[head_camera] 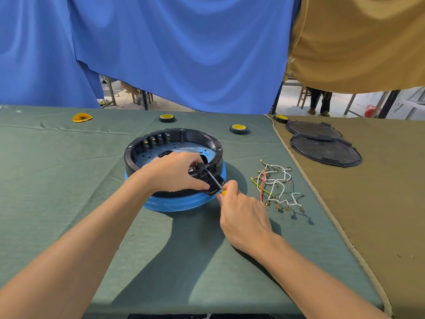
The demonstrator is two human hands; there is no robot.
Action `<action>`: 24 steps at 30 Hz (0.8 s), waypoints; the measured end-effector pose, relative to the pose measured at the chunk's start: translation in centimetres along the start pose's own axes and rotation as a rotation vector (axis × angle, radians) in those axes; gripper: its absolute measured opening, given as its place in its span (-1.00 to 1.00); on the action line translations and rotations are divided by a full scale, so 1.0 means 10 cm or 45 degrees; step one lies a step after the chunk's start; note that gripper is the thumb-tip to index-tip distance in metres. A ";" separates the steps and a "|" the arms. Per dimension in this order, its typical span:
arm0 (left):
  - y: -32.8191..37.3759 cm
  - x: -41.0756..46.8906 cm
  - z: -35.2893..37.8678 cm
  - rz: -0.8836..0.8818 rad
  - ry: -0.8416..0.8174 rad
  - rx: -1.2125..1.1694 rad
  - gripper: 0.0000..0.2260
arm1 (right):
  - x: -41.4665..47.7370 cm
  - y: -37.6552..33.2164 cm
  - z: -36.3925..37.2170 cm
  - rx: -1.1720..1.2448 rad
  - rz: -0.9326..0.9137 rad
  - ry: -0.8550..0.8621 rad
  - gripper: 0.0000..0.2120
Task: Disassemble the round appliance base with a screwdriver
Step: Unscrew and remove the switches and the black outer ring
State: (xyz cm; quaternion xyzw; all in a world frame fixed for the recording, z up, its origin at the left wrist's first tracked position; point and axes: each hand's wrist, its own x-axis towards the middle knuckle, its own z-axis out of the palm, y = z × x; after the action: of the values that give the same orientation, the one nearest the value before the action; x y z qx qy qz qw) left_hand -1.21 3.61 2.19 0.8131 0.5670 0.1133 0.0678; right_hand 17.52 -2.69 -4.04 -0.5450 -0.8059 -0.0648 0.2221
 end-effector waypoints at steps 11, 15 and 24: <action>0.01 -0.04 -0.04 0.003 -0.037 -0.048 -0.65 | 0.01 0.02 -0.10 0.472 0.148 -0.054 -0.83; 0.03 -0.05 -0.04 0.001 -0.038 -0.035 -0.64 | 0.07 0.00 -0.08 0.460 0.101 -0.065 -0.77; 0.07 -0.08 -0.10 -0.029 -0.049 -0.418 -0.67 | 0.06 0.01 -0.07 0.470 0.063 0.002 -0.79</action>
State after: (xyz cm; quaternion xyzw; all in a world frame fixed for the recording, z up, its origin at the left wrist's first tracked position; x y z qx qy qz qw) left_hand -1.09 2.54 3.27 0.7865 0.5487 0.1881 0.2119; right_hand 17.62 -2.40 -3.21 -0.5146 -0.7902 0.0892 0.3205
